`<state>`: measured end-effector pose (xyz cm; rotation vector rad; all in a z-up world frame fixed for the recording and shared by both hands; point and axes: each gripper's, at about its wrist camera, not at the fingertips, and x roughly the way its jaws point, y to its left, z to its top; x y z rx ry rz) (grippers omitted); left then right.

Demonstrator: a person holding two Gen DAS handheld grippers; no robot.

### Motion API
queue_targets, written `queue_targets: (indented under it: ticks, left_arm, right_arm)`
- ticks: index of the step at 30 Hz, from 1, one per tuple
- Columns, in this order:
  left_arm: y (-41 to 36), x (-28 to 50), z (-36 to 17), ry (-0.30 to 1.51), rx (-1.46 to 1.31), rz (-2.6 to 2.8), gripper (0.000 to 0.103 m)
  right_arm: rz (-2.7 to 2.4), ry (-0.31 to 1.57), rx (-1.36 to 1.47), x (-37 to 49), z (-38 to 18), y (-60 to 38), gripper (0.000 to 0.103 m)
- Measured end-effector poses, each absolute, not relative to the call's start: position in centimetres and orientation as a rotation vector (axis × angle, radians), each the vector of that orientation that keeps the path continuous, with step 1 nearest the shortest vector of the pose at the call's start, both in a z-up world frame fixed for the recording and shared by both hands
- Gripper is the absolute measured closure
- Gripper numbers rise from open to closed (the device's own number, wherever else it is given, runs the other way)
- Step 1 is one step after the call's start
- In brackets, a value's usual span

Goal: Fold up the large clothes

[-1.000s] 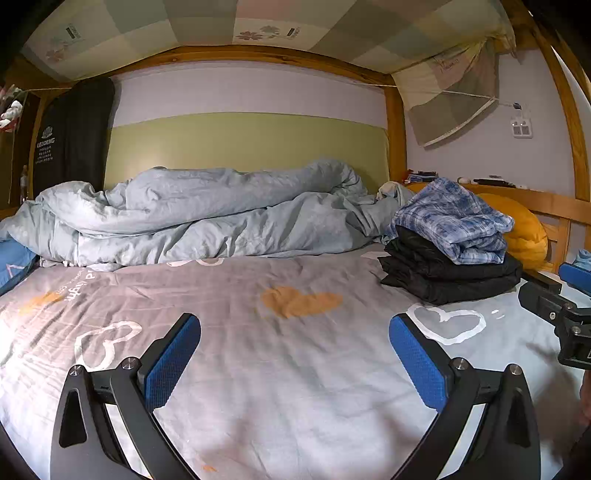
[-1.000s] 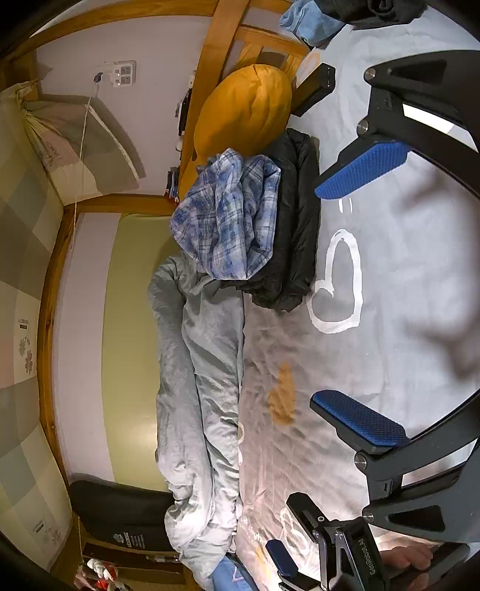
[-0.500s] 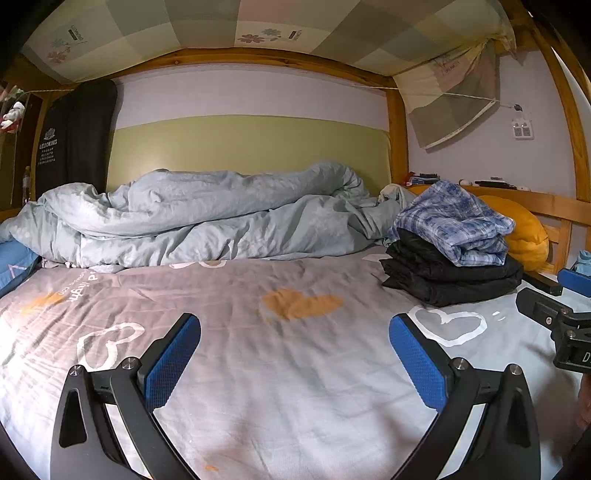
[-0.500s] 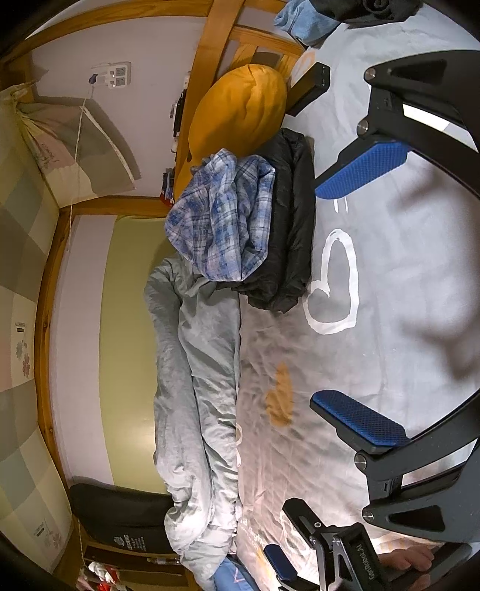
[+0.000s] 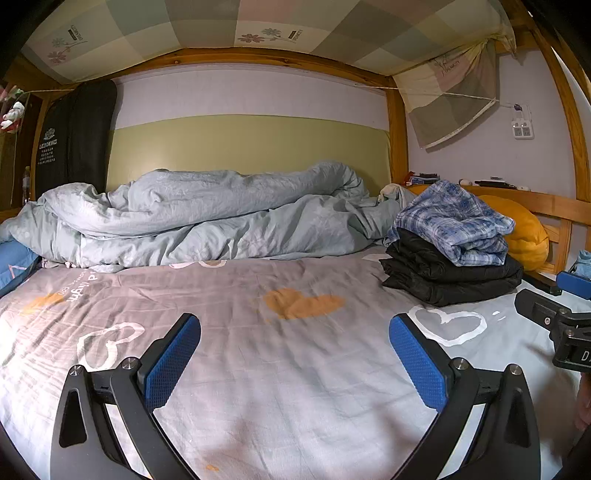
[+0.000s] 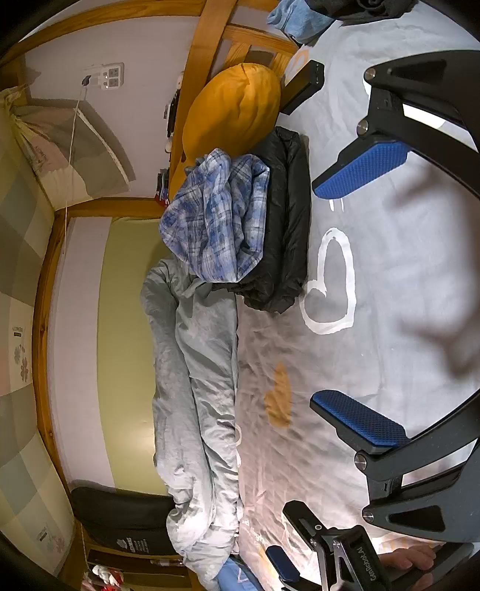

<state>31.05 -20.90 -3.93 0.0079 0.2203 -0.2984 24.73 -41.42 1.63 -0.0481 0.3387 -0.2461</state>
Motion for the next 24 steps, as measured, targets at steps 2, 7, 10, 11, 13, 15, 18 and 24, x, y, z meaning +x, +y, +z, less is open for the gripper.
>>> queue_targets:
  ticks: [2,7,10,11,13,15,18,24]
  left_arm:
    - [-20.87,31.07,-3.92,0.22,0.009,-0.298,0.0]
    - [-20.9,31.06,-3.92,0.221,0.007,-0.298,0.0]
    - [-20.83,31.03,-3.9,0.219,0.007,-0.295,0.0]
    - [-20.77,31.02,-3.9,0.217,0.006,-0.294,0.0]
    - [-20.65,31.09,-3.89,0.22,0.007,-0.295,0.0]
    - [-20.6,31.01,-3.89,0.221,0.006,-0.296,0.0]
    - [-20.57,31.0,-3.86,0.218,0.006,-0.297,0.0]
    - [-20.52,30.99,-3.86,0.22,0.006,-0.297,0.0]
  right_arm:
    - [-0.248,0.335,-0.048,24.71,1.65,-41.43,0.0]
    - [-0.236,0.334,-0.021,24.74,1.66,-41.9,0.0]
    - [-0.238,0.331,-0.019,24.73,1.7,-42.01,0.0]
    - [-0.238,0.331,-0.021,24.71,1.69,-42.0,0.0]
    - [-0.238,0.33,-0.026,24.73,1.67,-41.93,0.0]
    - [-0.238,0.33,-0.03,24.7,1.66,-41.89,0.0]
    - [-0.236,0.329,-0.025,24.71,1.67,-41.9,0.0]
    - [-0.236,0.332,-0.022,24.78,1.73,-41.96,0.0]
